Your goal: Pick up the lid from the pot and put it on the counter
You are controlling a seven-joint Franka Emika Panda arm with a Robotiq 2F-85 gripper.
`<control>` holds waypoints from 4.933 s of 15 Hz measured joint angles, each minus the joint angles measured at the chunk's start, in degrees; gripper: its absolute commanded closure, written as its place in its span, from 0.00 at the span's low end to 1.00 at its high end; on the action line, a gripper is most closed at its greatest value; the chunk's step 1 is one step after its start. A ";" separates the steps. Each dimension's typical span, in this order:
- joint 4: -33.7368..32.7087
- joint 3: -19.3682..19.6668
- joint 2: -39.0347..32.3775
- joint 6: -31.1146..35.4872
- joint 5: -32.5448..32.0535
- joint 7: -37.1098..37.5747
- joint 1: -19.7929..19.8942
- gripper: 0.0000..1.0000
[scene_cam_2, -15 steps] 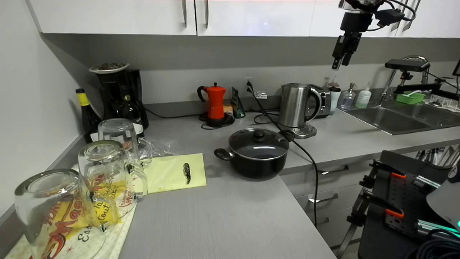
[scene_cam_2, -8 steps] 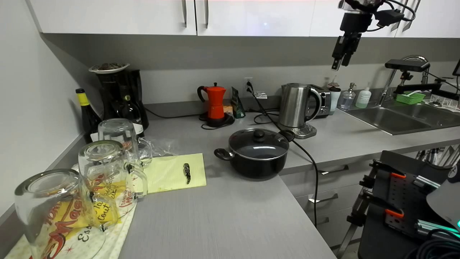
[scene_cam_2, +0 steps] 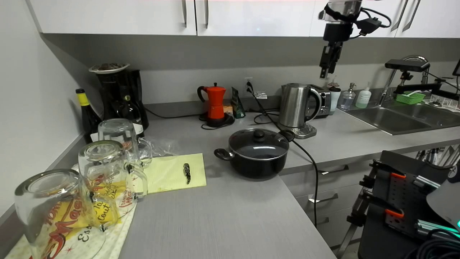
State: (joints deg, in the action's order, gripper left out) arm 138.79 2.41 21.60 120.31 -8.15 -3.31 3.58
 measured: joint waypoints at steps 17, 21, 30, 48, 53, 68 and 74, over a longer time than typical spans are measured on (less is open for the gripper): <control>-29.10 -4.59 -35.73 -2.32 -0.30 -12.24 -4.88 0.00; -32.84 -5.93 -40.50 -3.52 -0.85 -13.94 -5.85 0.00; -34.79 -8.02 -47.47 -3.84 -1.63 -17.26 -7.58 0.00; -44.74 -8.93 -57.43 -8.81 -2.64 -27.47 -7.26 0.00; -45.71 -9.12 -58.62 -10.01 -2.66 -28.43 -7.26 0.00; -47.59 -9.14 -59.74 -11.36 -3.46 -29.67 -7.16 0.75; -47.55 -8.86 -59.01 -11.39 -3.54 -29.63 -7.00 0.75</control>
State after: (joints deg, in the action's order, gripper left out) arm 91.24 -6.45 -37.41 108.92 -11.69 -32.94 -3.42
